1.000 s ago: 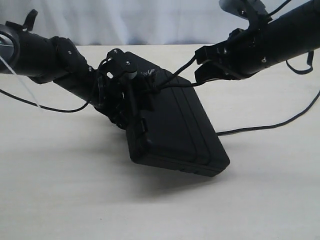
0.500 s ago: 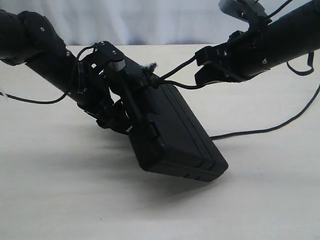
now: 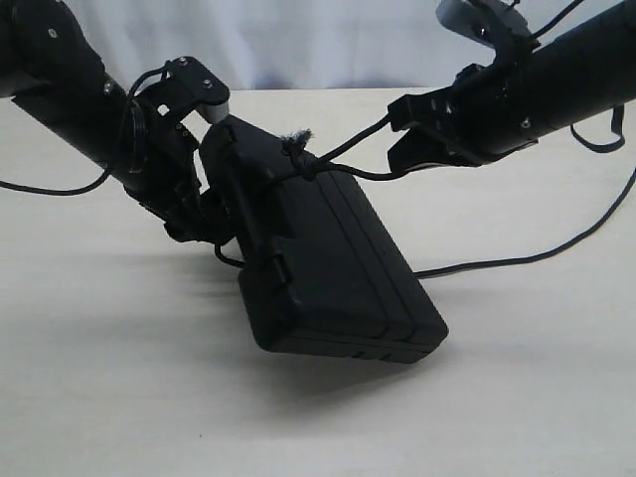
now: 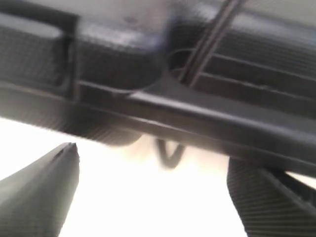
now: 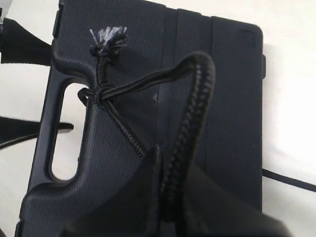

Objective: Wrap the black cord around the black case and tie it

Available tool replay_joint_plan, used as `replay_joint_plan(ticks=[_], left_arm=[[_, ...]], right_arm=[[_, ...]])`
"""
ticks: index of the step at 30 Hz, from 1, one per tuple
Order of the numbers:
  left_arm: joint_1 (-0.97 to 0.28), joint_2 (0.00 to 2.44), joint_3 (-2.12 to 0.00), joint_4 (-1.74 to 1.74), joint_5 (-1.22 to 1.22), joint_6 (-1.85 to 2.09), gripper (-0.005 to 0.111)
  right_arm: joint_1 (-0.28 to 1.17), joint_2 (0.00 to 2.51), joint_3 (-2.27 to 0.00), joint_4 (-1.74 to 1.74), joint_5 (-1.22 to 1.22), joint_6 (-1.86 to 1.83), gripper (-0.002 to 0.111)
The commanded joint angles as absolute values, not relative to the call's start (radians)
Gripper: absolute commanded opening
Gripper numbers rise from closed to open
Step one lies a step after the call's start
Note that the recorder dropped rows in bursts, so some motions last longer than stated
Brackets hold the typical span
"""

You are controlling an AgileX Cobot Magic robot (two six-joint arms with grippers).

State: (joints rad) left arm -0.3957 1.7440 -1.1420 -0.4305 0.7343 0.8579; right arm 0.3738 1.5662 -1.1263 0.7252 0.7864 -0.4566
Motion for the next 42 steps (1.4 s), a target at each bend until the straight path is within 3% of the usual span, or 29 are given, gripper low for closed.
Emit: replay_joint_plan(ticks=[1, 10, 22, 33, 42], left_arm=[[-0.361, 1.757, -1.141, -0.379, 0.682, 0.768, 0.076], [-0.321, 1.819, -1.141, -0.431, 0.599, 0.772, 0.076], [-0.321, 1.695, -1.141, -0.523, 0.626, 0.813, 0.075], [-0.327, 1.697, -1.141, -0.962, 0.82, 1.341, 0.075], [-0.377, 1.738, -1.141, -0.975, 0.787, 1.426, 0.075]], right_arm=[[0.375, 1.558, -1.12, 0.713, 0.812, -0.457, 0.004], [0.375, 1.558, -1.051, 0.713, 0.726, -0.459, 0.004], [0.375, 1.558, -1.053, 0.876, 0.707, -0.653, 0.004], [0.375, 1.558, -1.053, 0.882, 0.703, -0.695, 0.004], [0.375, 1.558, -1.07, 1.011, 0.708, -0.799, 0.004]])
